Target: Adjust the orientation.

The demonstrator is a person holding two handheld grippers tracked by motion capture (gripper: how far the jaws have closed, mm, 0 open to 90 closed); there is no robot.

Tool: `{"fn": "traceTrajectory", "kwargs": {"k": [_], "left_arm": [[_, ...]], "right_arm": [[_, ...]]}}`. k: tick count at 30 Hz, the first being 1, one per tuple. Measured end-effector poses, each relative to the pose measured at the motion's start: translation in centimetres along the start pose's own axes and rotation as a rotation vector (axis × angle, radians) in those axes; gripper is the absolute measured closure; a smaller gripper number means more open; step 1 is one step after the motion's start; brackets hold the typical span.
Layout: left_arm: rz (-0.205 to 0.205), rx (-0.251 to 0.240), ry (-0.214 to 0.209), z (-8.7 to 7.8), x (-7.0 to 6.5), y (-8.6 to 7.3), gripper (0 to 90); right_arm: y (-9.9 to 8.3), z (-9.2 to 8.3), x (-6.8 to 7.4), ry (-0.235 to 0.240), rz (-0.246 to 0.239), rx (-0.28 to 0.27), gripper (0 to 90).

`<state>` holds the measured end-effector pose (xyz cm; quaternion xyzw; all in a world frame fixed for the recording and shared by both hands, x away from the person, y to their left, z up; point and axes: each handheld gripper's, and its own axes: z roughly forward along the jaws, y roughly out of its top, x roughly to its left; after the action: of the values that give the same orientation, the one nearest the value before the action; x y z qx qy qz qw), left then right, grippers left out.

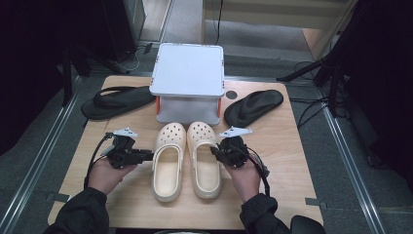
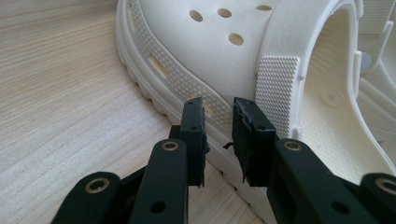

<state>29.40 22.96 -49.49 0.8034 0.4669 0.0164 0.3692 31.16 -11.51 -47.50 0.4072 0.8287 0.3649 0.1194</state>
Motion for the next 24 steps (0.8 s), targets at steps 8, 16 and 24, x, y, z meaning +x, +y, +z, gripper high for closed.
{"fn": "traceTrajectory", "kwargs": {"k": [8,16,24], "left_arm": [[-0.006,-0.028,0.008,-0.5,0.5,-0.1,75.0],[-0.017,0.002,0.002,0.2,0.9,-0.3,83.2],[-0.014,0.051,0.005,1.7,1.1,-0.3,84.8]], "right_arm": [[-0.2,-1.5,-0.8,0.083,0.052,-0.065,64.3],[-1.2,-3.4,-2.5,0.144,0.066,-0.07,90.0],[-1.5,-0.5,-4.2,0.13,0.09,0.0,90.0]]}}
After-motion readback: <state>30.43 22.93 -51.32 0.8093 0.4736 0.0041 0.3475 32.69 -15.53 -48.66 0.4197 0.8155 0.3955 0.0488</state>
